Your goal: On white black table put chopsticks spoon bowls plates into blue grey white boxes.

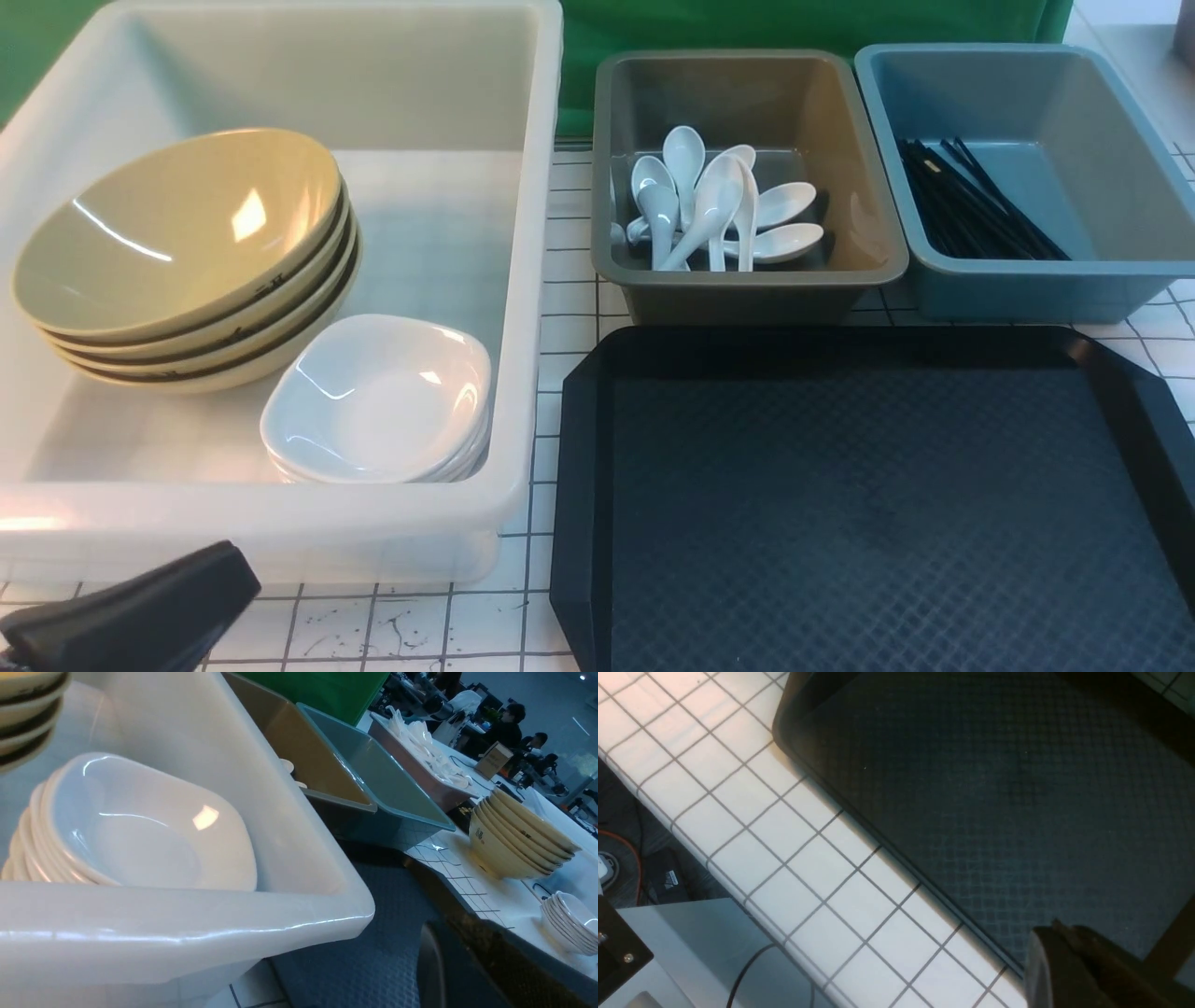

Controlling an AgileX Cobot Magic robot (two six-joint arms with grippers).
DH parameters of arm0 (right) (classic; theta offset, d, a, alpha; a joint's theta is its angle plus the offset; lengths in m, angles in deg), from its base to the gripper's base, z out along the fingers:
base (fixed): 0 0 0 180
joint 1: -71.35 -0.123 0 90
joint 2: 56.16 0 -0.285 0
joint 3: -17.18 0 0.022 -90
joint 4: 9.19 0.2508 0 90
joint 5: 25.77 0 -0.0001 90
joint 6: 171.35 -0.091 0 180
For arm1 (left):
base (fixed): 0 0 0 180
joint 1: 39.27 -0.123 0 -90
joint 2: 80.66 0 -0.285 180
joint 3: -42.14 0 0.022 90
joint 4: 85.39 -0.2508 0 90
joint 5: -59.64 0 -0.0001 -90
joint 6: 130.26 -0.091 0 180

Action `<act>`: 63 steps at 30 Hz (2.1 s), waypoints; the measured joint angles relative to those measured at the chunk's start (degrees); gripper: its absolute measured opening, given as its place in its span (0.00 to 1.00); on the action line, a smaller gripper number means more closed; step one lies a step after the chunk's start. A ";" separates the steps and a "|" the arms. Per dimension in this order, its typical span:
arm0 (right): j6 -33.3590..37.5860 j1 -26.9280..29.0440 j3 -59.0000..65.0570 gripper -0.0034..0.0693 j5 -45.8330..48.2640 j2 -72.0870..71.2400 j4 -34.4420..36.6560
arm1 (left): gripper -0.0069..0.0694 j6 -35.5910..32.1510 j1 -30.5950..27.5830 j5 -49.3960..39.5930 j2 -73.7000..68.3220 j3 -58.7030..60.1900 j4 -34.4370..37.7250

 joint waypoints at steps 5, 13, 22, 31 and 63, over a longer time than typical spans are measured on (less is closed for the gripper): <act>-0.08 1.46 0.11 0.08 -0.16 0.00 0.00 | 0.09 0.00 0.00 -0.01 0.00 1.60 0.00; 13.65 28.78 15.67 0.08 -19.81 -6.57 7.94 | 0.09 0.00 0.00 -0.15 0.00 2.36 0.00; 23.31 51.32 41.85 0.08 -39.74 -24.10 20.33 | 0.09 0.00 0.00 -0.28 0.00 2.36 0.00; 24.75 53.66 46.99 0.08 -48.08 -27.85 20.92 | 0.09 0.03 0.00 -0.40 0.04 2.40 0.00; 26.96 53.72 47.16 0.10 -48.74 -27.89 20.76 | 0.09 -0.69 -1.40 -0.40 1.10 3.41 0.25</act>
